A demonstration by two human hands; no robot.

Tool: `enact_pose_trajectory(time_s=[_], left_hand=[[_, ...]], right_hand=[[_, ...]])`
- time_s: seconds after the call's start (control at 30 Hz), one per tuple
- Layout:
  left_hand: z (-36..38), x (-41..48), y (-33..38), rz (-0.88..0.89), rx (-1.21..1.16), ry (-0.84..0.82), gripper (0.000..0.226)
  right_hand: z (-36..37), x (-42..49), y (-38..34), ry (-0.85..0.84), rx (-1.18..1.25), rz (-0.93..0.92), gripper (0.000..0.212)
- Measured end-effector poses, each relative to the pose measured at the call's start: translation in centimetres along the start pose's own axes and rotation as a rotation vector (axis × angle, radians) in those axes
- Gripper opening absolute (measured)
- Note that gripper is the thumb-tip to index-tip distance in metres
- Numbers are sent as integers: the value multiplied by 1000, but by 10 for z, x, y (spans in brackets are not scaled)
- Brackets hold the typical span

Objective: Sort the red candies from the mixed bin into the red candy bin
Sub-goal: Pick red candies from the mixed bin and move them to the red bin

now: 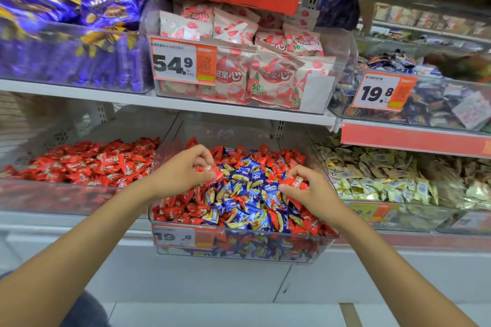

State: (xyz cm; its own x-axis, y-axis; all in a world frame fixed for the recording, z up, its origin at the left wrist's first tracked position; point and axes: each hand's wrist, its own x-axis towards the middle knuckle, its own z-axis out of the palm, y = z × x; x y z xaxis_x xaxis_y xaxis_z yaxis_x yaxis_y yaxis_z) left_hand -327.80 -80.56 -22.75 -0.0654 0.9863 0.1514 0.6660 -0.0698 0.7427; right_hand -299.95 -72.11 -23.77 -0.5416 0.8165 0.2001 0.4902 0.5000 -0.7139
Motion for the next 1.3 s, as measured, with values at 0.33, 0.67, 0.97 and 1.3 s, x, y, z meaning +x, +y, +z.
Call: enact_pose_trajectory(time_s=[0.33, 0.67, 0.97, 1.3], left_hand=[[22, 20, 2, -4, 148, 11, 26], [26, 28, -1, -125, 301, -213, 11], [16, 13, 9, -63, 251, -99, 10], [49, 30, 0, -13, 451, -187, 28]], right_hand=[[3, 16, 1, 30, 17, 32, 8], [-8, -8, -12, -287, -108, 33, 22], [1, -5, 5, -198, -221, -1, 6], [-9, -3, 1, -190, -153, 8, 13]])
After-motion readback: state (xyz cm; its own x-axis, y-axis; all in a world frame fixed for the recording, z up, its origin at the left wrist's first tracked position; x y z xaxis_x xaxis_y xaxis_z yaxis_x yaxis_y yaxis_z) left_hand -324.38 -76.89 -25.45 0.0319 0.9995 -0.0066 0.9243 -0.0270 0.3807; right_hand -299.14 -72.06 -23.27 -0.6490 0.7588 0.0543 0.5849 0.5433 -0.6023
